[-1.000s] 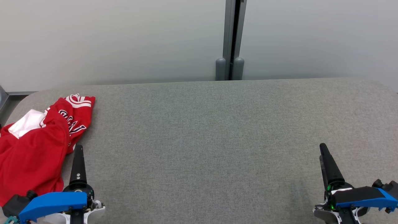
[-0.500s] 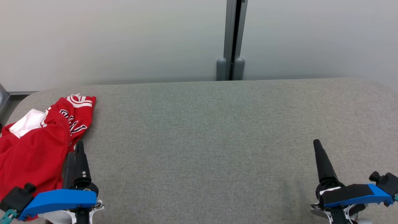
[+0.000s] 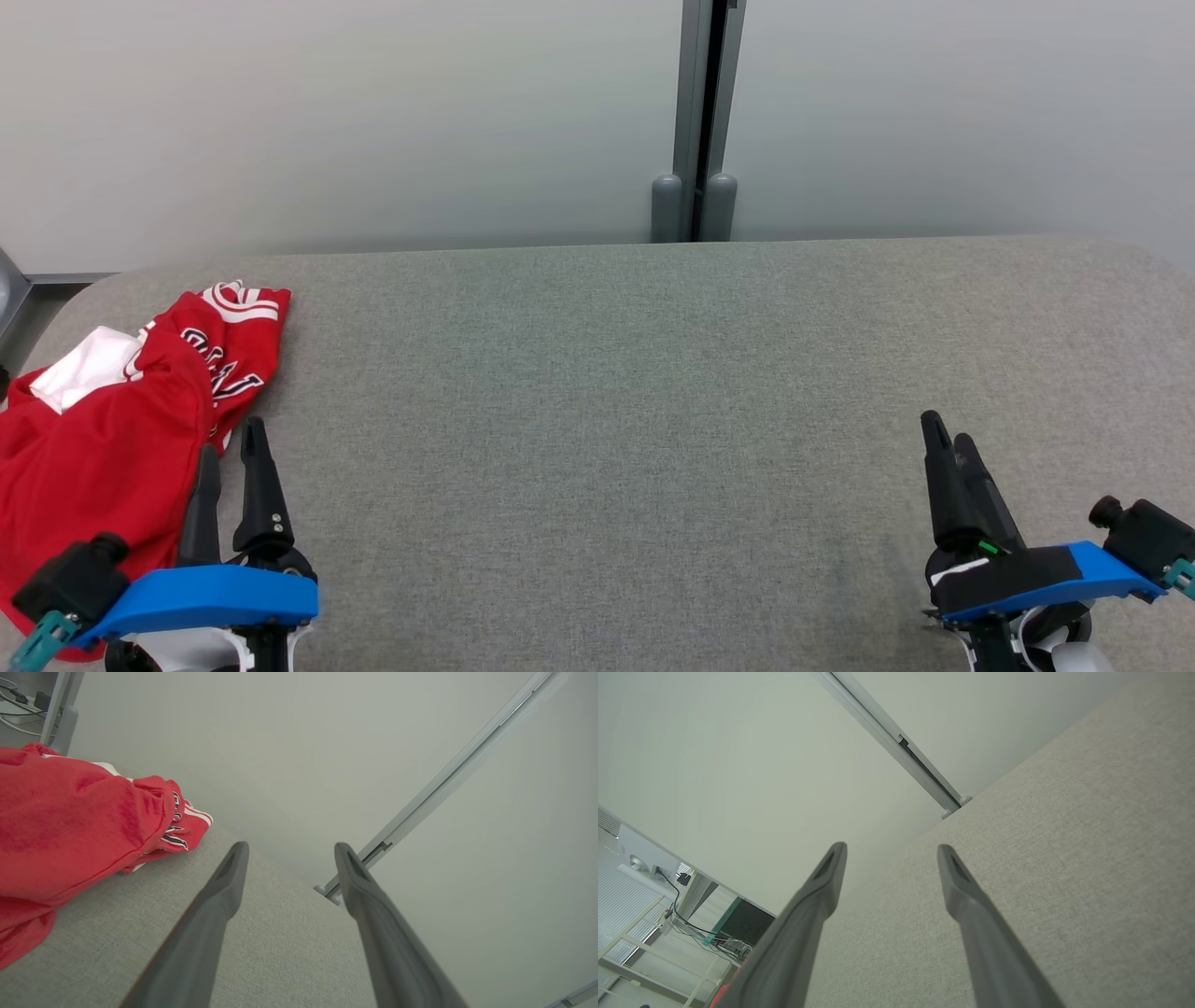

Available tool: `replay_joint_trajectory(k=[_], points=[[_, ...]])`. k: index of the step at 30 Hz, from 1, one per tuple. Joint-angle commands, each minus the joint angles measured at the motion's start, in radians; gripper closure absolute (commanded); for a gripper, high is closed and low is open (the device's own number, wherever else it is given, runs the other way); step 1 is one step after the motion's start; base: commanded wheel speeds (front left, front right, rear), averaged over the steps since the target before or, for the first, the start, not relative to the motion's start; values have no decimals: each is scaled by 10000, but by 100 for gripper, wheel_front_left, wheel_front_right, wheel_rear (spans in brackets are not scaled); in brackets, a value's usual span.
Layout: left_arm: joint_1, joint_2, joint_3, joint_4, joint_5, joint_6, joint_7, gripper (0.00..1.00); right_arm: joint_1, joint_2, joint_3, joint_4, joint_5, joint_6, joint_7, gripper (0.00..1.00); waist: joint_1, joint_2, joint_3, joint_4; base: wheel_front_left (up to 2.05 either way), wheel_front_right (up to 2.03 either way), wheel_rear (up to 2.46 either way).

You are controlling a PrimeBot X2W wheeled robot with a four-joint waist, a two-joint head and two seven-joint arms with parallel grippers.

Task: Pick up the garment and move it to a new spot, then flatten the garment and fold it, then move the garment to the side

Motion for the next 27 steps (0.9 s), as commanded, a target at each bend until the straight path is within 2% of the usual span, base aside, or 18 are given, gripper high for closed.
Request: replay_joint_trajectory(k=[1, 10, 27], points=[[-119, 90, -7, -118, 404, 57, -120, 0, -246, -68, 49, -73, -290, 14, -114, 0, -1, 0, -1, 3, 0, 0, 0], [-113, 193, -225, 110, 1879, 179, -381, 0, -312, -75, 190, 43, -1308, 16, -379, 0, -1, 0, -15, 13, 0, 0, 0], [-133, 316, -465, 346, 3691, 350, -812, 0, -369, -87, 459, 325, -2997, 20, -813, 0, -1, 0, -40, 83, 0, 0, 0]])
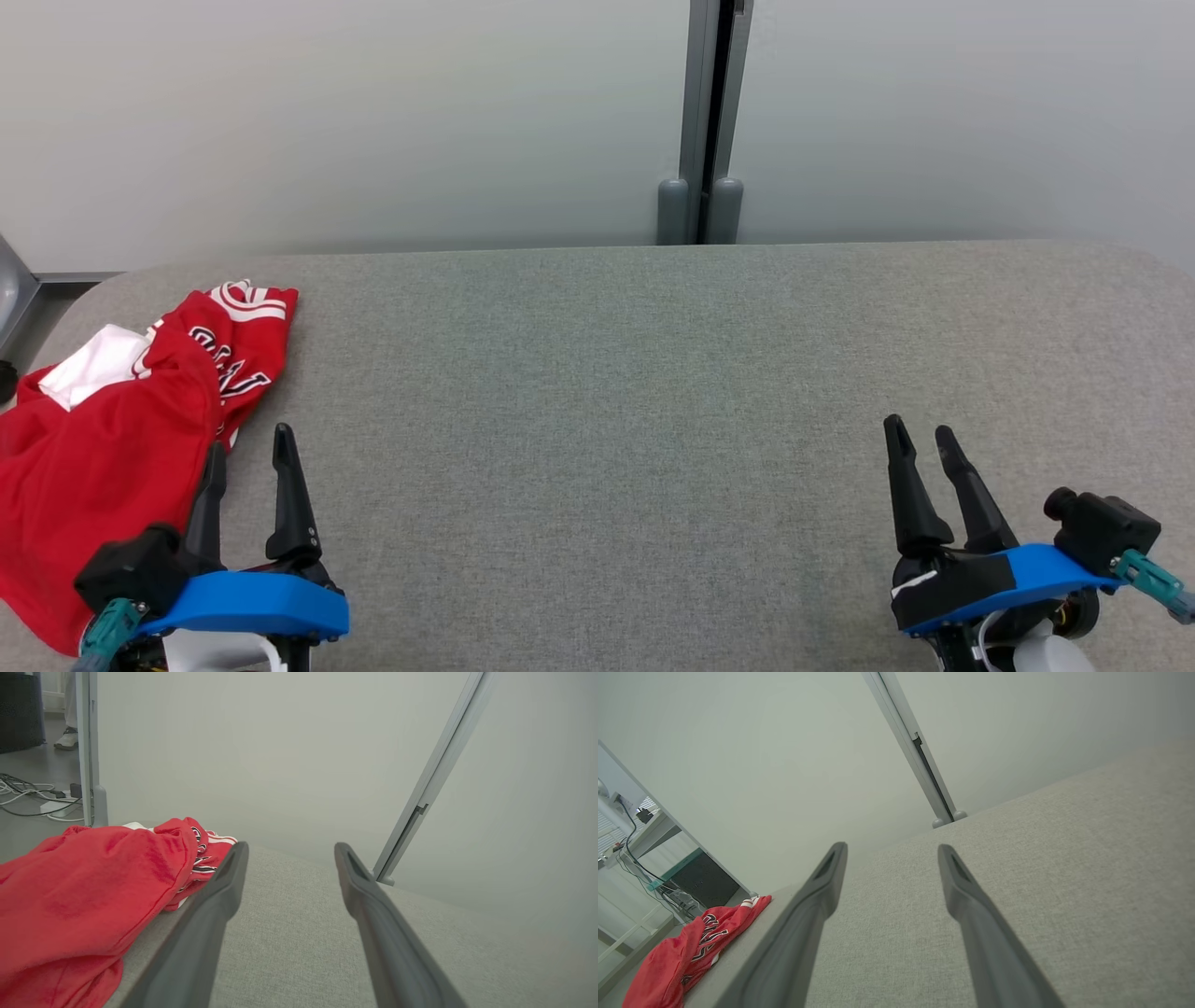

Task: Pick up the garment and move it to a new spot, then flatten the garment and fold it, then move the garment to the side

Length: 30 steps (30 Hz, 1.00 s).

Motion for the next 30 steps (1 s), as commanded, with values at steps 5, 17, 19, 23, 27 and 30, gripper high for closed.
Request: replay_joint_trajectory(k=[5, 17, 19, 23, 27, 30], points=[[-174, 144, -123, 67, 710, 81, -191, 0, -250, -77, 34, 114, -699, 19, -195, 0, 0, 0, 4, 25, 0, 0, 0], [-208, 208, -217, 344, 1686, 156, -462, 0, -321, -82, -58, 521, -1932, 21, -461, 0, 0, 0, -26, 14, 0, 0, 0], [-210, 211, -229, 382, 1845, 170, -503, 0, -335, -81, -104, 572, -2170, 21, -509, 0, 0, 0, -36, 11, 0, 0, 0], [-182, 228, -251, 416, 2151, 206, -584, 0, -359, -83, -143, 638, -2548, 22, -586, 0, 0, 0, -54, 3, 0, 0, 0], [-163, 240, -247, 445, 2432, 244, -658, 0, -386, -85, -179, 675, -2870, 23, -666, 0, 0, 0, -62, -10, 0, 0, 0], [-154, 248, -245, 451, 2568, 259, -697, 0, -377, -87, -195, 697, -3044, 22, -692, 0, 0, 0, -66, -13, 0, 0, 0]])
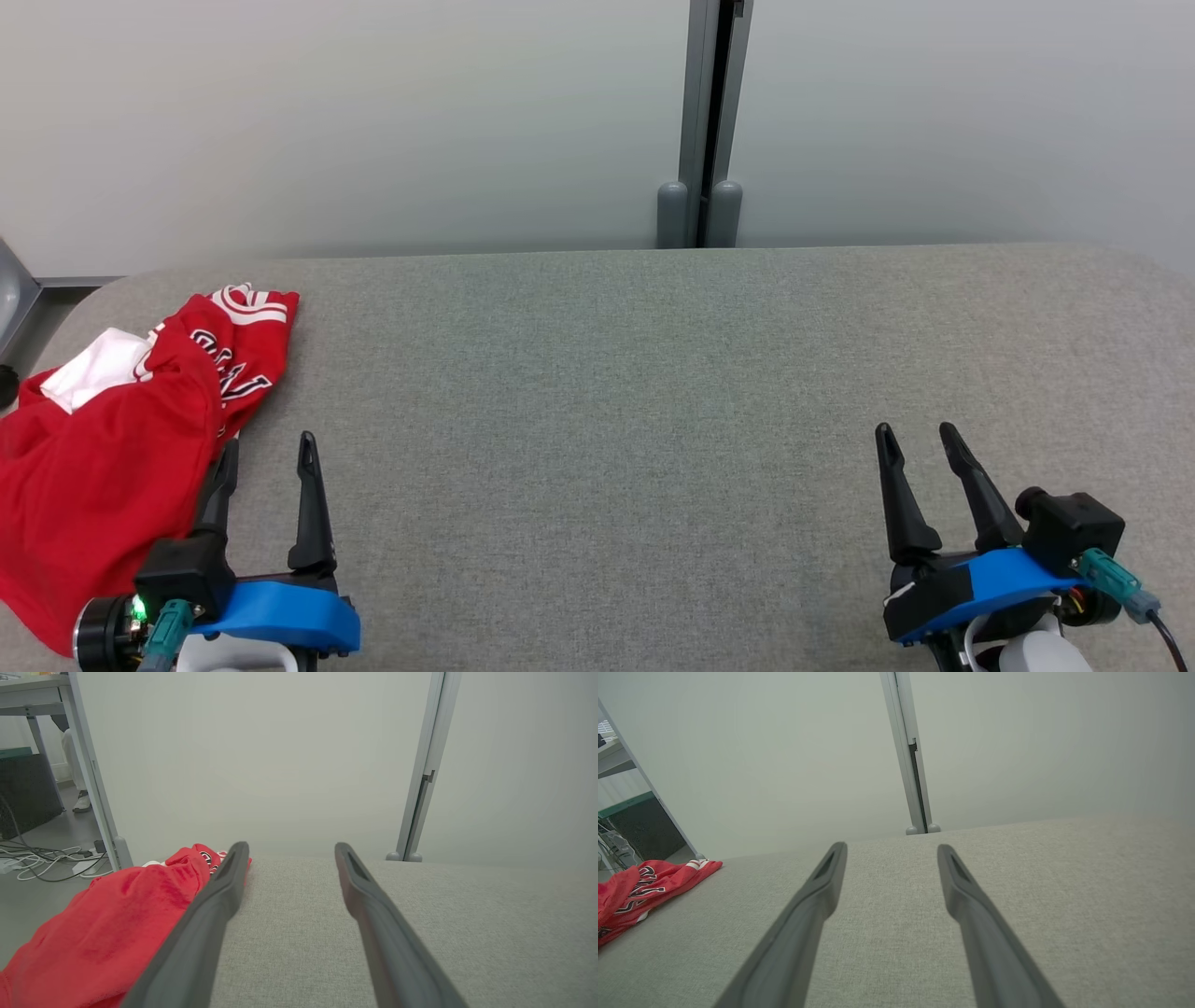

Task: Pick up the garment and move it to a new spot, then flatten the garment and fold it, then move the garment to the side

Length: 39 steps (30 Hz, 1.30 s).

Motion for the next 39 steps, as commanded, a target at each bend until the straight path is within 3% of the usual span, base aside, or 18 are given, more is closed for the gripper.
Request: replay_joint_trajectory(k=[1, 14, 39], points=[[-102, 43, 28, 1, 187, 55, -60, 0, -133, -67, -22, 16, -195, 19, -68, 0, 0, 0, -2, -2, 0, 0, 0], [-58, 72, 24, 187, 978, 44, -303, 0, -115, -73, -111, 238, -1058, 14, -313, 0, 0, 0, -34, 38, 0, 0, 0], [-212, 48, 137, 488, 751, 54, -296, 0, -194, -70, -132, 519, -960, 14, -302, 0, 0, 0, -10, 146, 0, 0, 0]])
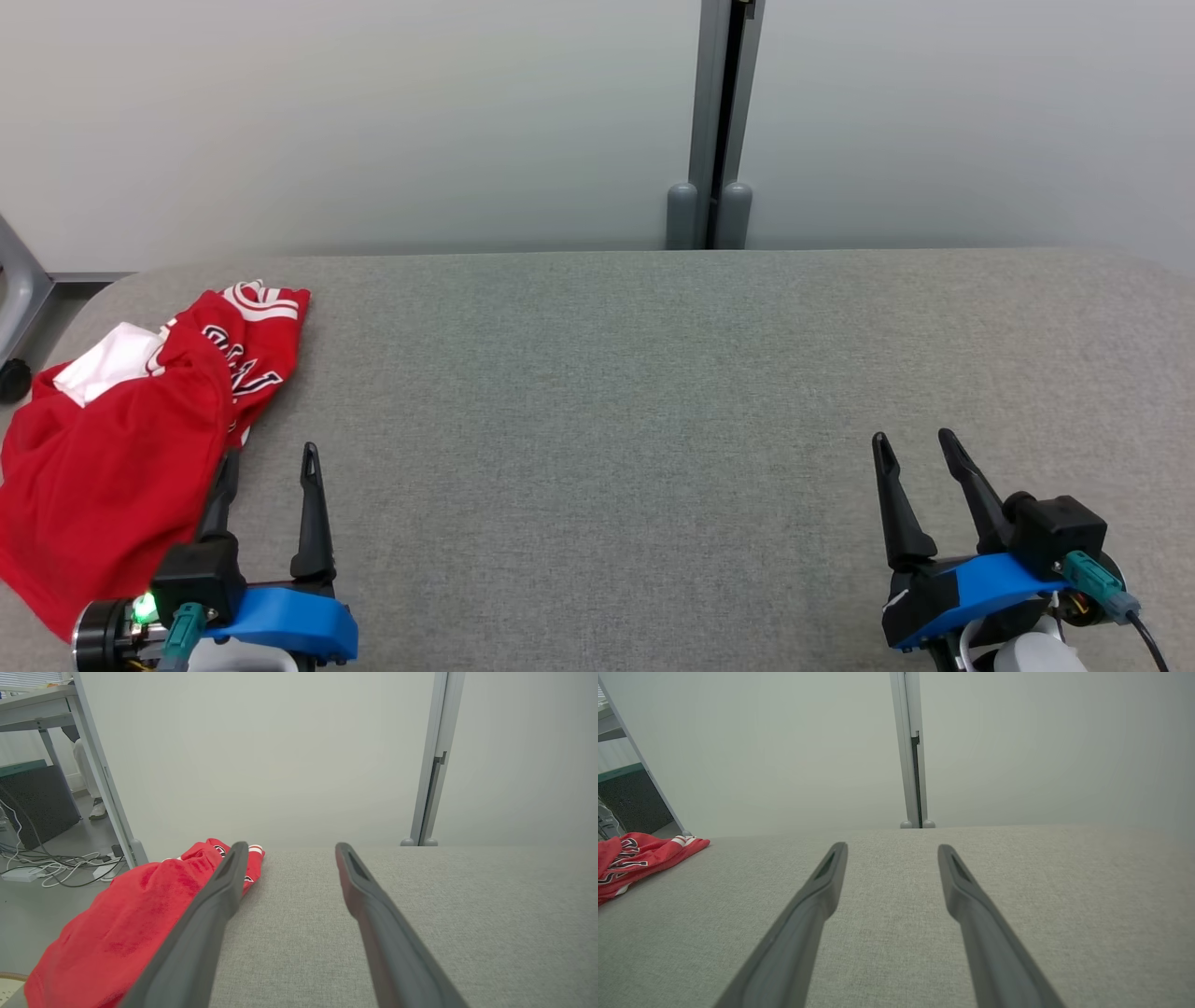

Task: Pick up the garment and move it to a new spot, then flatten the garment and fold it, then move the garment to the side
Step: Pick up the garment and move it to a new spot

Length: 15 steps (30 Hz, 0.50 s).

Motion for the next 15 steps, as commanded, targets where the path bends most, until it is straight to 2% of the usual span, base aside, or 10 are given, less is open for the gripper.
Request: replay_joint_trajectory(k=[1, 15], points=[[-164, 51, 72, -19, -53, 10, -49, 0, -78, -59, 4, -8, 26, 4, -52, 0, 0, -1, 9, 48, 0, 0, 0], [-276, 273, 423, -131, -120, 170, -49, 0, -93, -57, 140, -158, -97, 4, -46, 0, 0, -1, 199, 1184, 0, 0, 0]])
